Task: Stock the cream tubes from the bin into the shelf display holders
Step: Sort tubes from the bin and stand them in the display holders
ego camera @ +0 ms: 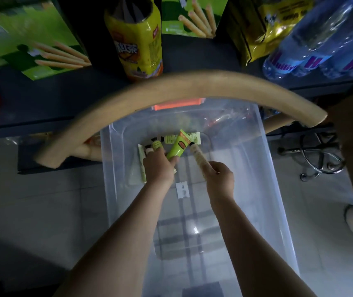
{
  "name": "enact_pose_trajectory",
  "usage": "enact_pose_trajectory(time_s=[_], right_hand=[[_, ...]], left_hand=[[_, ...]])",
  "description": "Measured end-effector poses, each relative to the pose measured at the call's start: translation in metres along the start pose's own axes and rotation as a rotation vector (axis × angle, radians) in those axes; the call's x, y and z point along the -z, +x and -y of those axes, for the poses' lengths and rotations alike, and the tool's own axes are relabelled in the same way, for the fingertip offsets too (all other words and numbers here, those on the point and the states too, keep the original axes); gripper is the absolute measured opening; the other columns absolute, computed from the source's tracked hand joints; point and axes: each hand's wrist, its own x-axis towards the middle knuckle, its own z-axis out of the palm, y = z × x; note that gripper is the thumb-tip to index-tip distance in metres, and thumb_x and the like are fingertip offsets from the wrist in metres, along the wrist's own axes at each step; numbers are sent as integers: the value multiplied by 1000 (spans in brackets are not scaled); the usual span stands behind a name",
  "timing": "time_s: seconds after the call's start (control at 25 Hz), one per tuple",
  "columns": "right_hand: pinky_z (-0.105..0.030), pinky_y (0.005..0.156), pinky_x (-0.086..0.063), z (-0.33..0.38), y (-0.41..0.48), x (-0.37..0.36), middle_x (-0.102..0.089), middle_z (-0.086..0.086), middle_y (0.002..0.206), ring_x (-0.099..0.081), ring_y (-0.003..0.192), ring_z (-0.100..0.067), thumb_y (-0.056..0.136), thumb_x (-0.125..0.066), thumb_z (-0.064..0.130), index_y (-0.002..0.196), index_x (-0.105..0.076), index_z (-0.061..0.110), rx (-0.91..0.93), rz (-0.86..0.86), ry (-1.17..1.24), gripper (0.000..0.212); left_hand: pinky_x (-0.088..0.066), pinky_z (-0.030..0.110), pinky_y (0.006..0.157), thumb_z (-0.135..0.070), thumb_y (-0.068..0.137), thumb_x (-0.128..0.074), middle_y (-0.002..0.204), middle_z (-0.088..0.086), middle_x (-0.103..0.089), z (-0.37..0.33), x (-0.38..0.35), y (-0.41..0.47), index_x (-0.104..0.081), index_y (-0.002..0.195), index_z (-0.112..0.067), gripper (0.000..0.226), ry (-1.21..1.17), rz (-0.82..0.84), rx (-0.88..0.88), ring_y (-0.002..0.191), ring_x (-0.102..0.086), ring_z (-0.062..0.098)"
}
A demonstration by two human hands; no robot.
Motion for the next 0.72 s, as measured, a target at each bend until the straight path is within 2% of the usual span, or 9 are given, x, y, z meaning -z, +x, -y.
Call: enact_pose_trajectory(time_s=[0.04, 0.12, 0.2, 0.32, 0.44, 0.56, 0.64, 0.72], right_hand=[[-32, 57, -43, 9, -10, 9, -52, 3, 61, -46, 57, -14, 84, -62, 23, 61, -56, 22, -11, 8, 85, 24], [-34, 70, -52, 29, -33, 28, -60, 0, 71, -57, 70, -15, 84, -63, 16, 73, -64, 16, -36, 29, 254, 11], [-34, 76, -52, 52, -59, 49, -61, -2, 75, -58, 77, -16, 83, -67, 14, 77, -67, 16, -37, 36, 387, 6], [-35, 80, -49, 93, -101, 85, -63, -1, 78, -57, 82, -15, 82, -70, 14, 79, -70, 17, 6, 56, 532, 4], [-35, 88, -51, 138, -139, 123, -62, -4, 80, -61, 82, -15, 83, -69, 11, 78, -70, 13, 74, 128, 640, 5], [-29, 78, -55, 179, -165, 162, -61, -6, 78, -61, 73, -12, 83, -66, 8, 79, -67, 10, 191, 185, 720, 5], [-26, 70, -54, 204, -180, 191, -65, -9, 80, -63, 73, -16, 81, -67, 10, 83, -65, 8, 251, 240, 765, 4], [-24, 60, -52, 227, -191, 218, -69, -9, 76, -64, 64, -15, 82, -66, 10, 86, -64, 6, 324, 284, 772, 6]], left_hand=[[-39, 32, 79, -35, 86, -62, 114, 16, -60, -4, 12, -9, -62, 107, -5, 36, -54, -2, 5, 103, -56, 33], [-35, 28, 72, -31, 87, -62, 111, 13, -64, -18, 40, -31, -61, 108, -5, 33, -151, 5, -28, 102, -58, 31], [-31, 26, 65, -27, 88, -61, 103, 11, -66, -34, 77, -58, -61, 105, -4, 28, -261, 20, -80, 98, -59, 29], [-29, 28, 60, -30, 89, -60, 84, 9, -61, -54, 132, -99, -60, 87, -9, 21, -318, 60, -161, 82, -57, 25], [-41, 32, 67, -27, 85, -65, 80, 2, -61, -70, 175, -134, -56, 81, -13, 17, -403, 142, -223, 80, -58, 23], [-43, 25, 67, -23, 83, -68, 82, -4, -60, -99, 218, -172, -54, 79, -21, 15, -510, 113, -302, 80, -59, 17], [-42, 14, 56, -17, 85, -66, 81, -3, -60, -126, 245, -202, -53, 83, -16, 14, -591, 60, -367, 66, -61, 1], [-42, 9, 45, -9, 86, -63, 79, -2, -57, -153, 263, -232, -51, 89, -8, 12, -705, 39, -419, 53, -60, -5]])
